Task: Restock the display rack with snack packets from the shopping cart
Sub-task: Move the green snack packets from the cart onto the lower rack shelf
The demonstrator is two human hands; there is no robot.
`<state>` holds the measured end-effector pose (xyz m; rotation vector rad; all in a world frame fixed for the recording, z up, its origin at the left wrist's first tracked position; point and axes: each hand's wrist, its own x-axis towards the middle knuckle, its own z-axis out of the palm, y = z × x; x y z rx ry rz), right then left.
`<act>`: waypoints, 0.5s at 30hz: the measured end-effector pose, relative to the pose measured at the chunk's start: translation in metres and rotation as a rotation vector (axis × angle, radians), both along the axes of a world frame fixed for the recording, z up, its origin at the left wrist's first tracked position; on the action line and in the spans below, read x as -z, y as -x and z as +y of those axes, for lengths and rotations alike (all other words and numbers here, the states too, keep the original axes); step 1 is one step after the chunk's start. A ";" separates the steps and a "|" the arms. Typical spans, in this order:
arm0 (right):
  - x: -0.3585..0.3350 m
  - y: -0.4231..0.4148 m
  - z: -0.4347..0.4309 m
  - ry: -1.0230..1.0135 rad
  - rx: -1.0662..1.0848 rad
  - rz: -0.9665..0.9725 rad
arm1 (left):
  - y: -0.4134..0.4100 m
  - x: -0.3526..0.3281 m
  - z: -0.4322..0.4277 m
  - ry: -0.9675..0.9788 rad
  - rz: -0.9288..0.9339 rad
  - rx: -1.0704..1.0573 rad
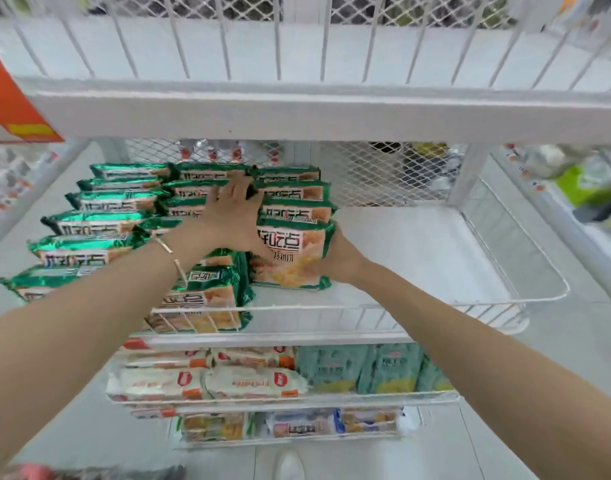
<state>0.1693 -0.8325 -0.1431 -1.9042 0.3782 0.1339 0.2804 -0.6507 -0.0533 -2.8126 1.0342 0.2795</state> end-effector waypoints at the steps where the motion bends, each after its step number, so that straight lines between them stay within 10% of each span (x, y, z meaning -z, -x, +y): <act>1: 0.011 -0.010 -0.004 -0.039 0.003 -0.009 | -0.002 -0.001 -0.001 -0.025 0.062 -0.026; 15: -0.020 -0.006 -0.009 -0.140 0.012 -0.057 | -0.006 -0.002 -0.002 0.030 0.189 -0.086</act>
